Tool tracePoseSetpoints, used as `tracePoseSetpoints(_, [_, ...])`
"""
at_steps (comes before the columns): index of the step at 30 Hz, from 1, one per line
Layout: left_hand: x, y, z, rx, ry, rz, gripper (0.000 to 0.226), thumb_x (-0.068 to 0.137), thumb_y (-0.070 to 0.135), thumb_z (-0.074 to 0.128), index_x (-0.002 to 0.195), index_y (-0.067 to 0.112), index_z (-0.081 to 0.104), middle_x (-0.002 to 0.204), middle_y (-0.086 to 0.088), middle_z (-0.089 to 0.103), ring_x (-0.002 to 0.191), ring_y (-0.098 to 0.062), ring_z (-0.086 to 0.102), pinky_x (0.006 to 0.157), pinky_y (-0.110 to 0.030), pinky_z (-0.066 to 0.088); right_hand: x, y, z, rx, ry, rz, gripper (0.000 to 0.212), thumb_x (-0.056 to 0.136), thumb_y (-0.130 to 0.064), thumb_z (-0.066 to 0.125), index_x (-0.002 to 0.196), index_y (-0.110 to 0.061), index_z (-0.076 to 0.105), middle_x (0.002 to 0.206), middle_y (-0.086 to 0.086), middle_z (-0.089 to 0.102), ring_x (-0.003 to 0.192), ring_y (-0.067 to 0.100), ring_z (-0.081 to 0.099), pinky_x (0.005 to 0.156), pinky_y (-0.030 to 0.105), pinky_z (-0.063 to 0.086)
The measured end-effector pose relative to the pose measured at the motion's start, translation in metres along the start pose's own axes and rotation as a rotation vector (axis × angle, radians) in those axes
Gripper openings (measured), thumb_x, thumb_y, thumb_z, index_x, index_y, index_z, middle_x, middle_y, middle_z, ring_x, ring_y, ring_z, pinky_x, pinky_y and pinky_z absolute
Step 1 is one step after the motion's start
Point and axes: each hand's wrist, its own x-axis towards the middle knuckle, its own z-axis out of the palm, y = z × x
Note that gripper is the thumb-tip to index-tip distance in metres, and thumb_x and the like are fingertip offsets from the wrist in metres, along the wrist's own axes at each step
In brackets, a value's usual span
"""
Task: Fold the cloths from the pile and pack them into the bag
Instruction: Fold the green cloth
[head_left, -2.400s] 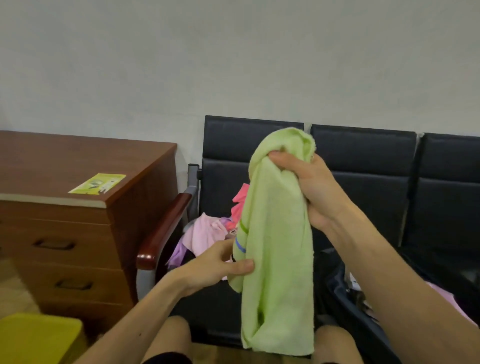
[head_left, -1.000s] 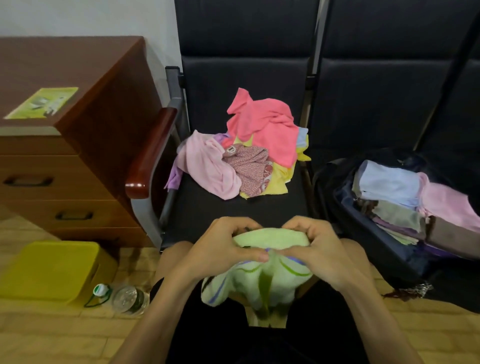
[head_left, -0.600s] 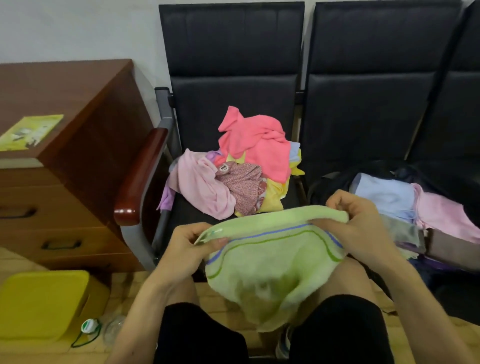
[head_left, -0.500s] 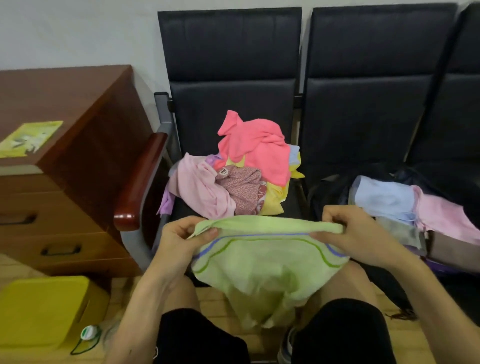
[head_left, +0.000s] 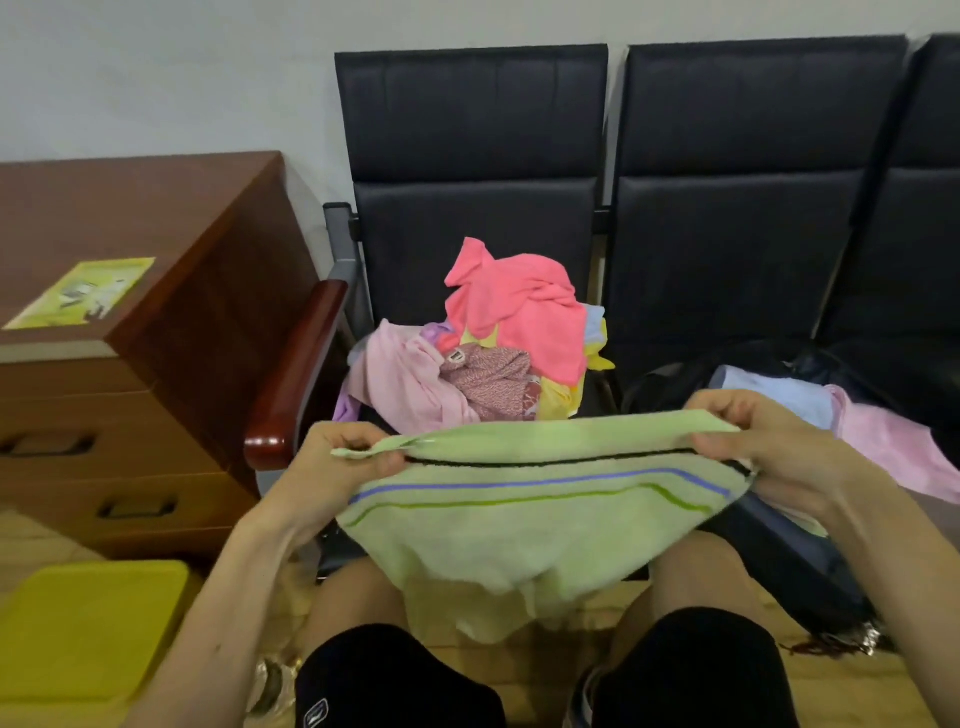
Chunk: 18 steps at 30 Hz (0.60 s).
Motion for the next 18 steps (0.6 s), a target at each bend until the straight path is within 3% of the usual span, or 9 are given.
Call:
tracePoseSetpoints(2, [-0.001,0.012,-0.005,-0.114,0.011,0.012,0.035,0.054,0.05,0.09,0.066,0.019,0.078,0.063,-0.005,0.07,0.055,-0.012,0.065,0.052,-0.023,0.052,0.0,-0.01,0.003,0.109,0.071,-0.063,0.052,0.028,-0.04,0.101,0.065,-0.018,0.071,0.067,0.006,0.068,0.056,0.013,0.065,0.051,0.023,0.055])
tracePoseSetpoints(4, [-0.001,0.025,-0.006,-0.226,0.049,0.0,0.055,0.06,0.06,0.086,0.086,0.011,0.08,0.085,-0.018,0.075,0.071,-0.024,0.073,0.062,-0.032,0.061,0.001,-0.02,0.009,-0.041,0.182,-0.085,0.054,0.034,-0.046,0.099,0.07,-0.017,0.072,0.073,0.009,0.071,0.06,0.016,0.067,0.056,0.028,0.057])
tracePoseSetpoints(6, [0.0,0.035,-0.004,-0.248,0.112,-0.002,0.044,0.078,0.045,0.072,0.094,0.004,0.076,0.093,-0.019,0.075,0.077,-0.026,0.074,0.065,-0.034,0.062,0.002,-0.027,0.011,-0.368,0.36,-0.111,0.041,0.056,-0.041,0.093,0.078,-0.012,0.072,0.08,0.015,0.074,0.068,0.021,0.068,0.066,0.039,0.058])
tracePoseSetpoints(8, [0.001,0.04,0.001,-0.193,0.227,0.002,0.028,0.085,0.03,0.065,0.091,0.003,0.073,0.086,-0.014,0.077,0.071,-0.022,0.074,0.06,-0.031,0.062,0.003,-0.03,0.016,-0.486,0.463,-0.153,0.023,0.074,-0.026,0.083,0.084,-0.008,0.073,0.084,0.016,0.074,0.072,0.023,0.067,0.072,0.043,0.056])
tracePoseSetpoints(11, [0.001,0.026,0.008,-0.098,0.383,-0.005,0.02,0.09,0.023,0.069,0.081,0.005,0.073,0.075,-0.01,0.076,0.064,-0.02,0.073,0.054,-0.029,0.059,-0.008,-0.025,0.026,-0.222,0.35,-0.114,0.023,0.076,-0.022,0.075,0.09,-0.004,0.074,0.089,0.02,0.074,0.074,0.025,0.069,0.066,0.034,0.058])
tracePoseSetpoints(13, [-0.003,0.015,0.014,-0.11,0.419,-0.03,0.019,0.091,0.022,0.07,0.08,0.008,0.075,0.077,-0.012,0.076,0.067,-0.023,0.073,0.058,-0.032,0.06,-0.015,-0.019,0.034,-0.008,0.316,-0.031,0.028,0.074,-0.024,0.072,0.092,-0.002,0.073,0.091,0.022,0.074,0.073,0.027,0.071,0.066,0.036,0.06])
tracePoseSetpoints(15, [-0.01,0.009,0.023,-0.188,0.437,-0.031,0.02,0.093,0.02,0.068,0.084,0.004,0.076,0.081,-0.016,0.076,0.07,-0.024,0.073,0.063,-0.036,0.06,-0.017,-0.006,0.041,0.051,0.376,-0.004,0.025,0.077,-0.024,0.073,0.089,-0.002,0.073,0.09,0.02,0.075,0.074,0.029,0.07,0.072,0.038,0.058])
tracePoseSetpoints(18, [-0.023,0.005,0.04,-0.236,0.433,-0.025,0.023,0.095,0.019,0.064,0.088,0.0,0.075,0.084,-0.018,0.076,0.074,-0.026,0.074,0.064,-0.036,0.061,-0.013,0.015,0.055,0.081,0.528,-0.047,0.011,0.086,-0.015,0.071,0.083,-0.005,0.073,0.082,0.017,0.074,0.07,0.028,0.067,0.066,0.034,0.055])
